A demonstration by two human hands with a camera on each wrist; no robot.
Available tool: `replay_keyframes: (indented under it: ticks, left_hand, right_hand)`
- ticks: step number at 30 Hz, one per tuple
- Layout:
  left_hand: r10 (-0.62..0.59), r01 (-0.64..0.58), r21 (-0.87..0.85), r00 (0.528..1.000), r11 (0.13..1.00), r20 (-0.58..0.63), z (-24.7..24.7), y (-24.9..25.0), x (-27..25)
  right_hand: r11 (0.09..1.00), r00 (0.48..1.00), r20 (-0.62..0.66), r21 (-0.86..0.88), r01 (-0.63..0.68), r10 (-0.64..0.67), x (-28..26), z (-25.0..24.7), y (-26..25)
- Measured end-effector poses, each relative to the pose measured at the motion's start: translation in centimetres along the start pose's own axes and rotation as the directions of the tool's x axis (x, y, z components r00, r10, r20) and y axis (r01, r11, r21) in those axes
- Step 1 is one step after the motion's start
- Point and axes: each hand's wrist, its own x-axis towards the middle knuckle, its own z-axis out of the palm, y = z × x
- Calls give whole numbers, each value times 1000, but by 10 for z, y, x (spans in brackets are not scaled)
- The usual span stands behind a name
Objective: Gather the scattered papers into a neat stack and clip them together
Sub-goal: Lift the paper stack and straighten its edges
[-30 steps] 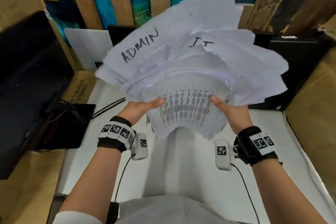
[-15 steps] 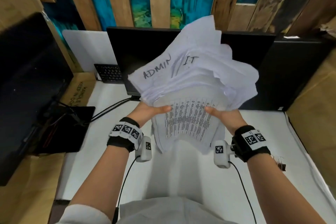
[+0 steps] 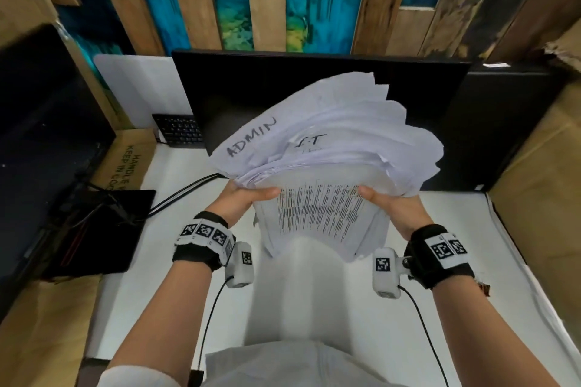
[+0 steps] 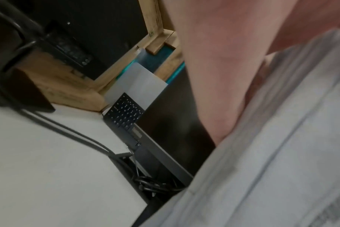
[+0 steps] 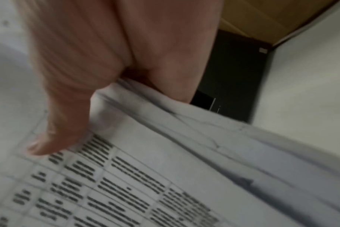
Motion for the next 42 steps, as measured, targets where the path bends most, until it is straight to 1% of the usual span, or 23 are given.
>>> replay_keyframes:
  ticks: [2,4,6,8,11,13,15,18,20,22,24,26,27,29,30,31,33,34,36,37,38,39,42]
  left_hand:
    - [17,-17,6,1000,1000,-24,9,1,2]
    - [58,-59,-22,998,998,-37,14,3,6]
    - [65,-65,-18,998,998,8,16,14,5]
    - [72,-73,26,996,997,52,10,20,3]
    - [73,-70,70,996,995,-47,-5,12,3]
    - [40,-36,118,999,992,-35,-8,7,0]
    - [6,-5,151,1000,988,-3,-6,3,-2]
    - [24,-21,146,999,989,-22,-3,5,-1]
    - [-10,14,136,1000,991,-27,3,6,0]
    - [-58,69,142,995,987,-84,13,6,3]
    - [-30,44,89,988,995,-151,19,5,6]
    - [40,-32,42,975,999,-218,17,7,4]
    - [62,-57,31,972,998,-225,15,8,3]
    - [51,-41,51,974,998,-222,17,6,1]
    - [48,-33,70,972,997,-229,22,5,0]
    - [66,-46,86,967,995,-247,28,3,0]
    - [113,-91,86,951,992,-287,39,6,-1]
    - [128,-113,66,944,991,-306,44,11,-3]
    - [168,-157,59,933,986,-318,51,22,-8]
    - [212,-198,75,930,977,-301,54,25,-12]
    - [251,-235,89,928,968,-274,57,27,-15]
    - [264,-244,107,932,964,-249,59,28,-19]
    - [203,-179,122,954,976,-221,57,16,-27]
  right_hand:
    - [999,1000,-19,-42,8,-8,2,7,1]
    - [998,994,-95,-21,54,-56,3,14,-7]
    - [993,985,-125,-4,121,-120,0,16,-21]
    - [981,977,-88,-36,192,-194,-6,11,-28]
    - [987,988,-26,-58,151,-153,-10,1,-23]
    - [987,995,39,-123,101,-97,-12,1,-16]
    - [990,997,60,-124,64,-57,-10,-2,-9]
    - [994,997,67,-99,42,-35,-8,-5,-8]
    - [992,995,96,-124,0,12,-7,-1,-8]
    - [988,995,97,-155,9,6,-7,8,-9]
    - [982,997,30,-170,81,-77,-6,12,-10]
    - [985,995,1,-145,98,-99,-8,7,-12]
    - [986,996,20,-139,91,-89,-9,4,-12]
    - [986,996,79,-154,56,-44,-10,5,-11]
    - [983,995,75,-168,76,-64,-11,10,-12]
    - [976,993,36,-184,115,-110,-11,16,-14]
    - [965,974,-85,-180,191,-209,-12,27,-24]
    - [958,958,-120,-158,240,-260,-13,30,-29]
    - [933,923,-143,-117,342,-356,-15,30,-38]
    - [929,920,-139,-105,354,-366,-16,29,-39]
    - [932,924,-126,-93,351,-361,-18,28,-40]
    - [942,937,-112,-89,322,-331,-20,27,-37]
    - [982,983,-63,-90,167,-173,-28,22,-17]
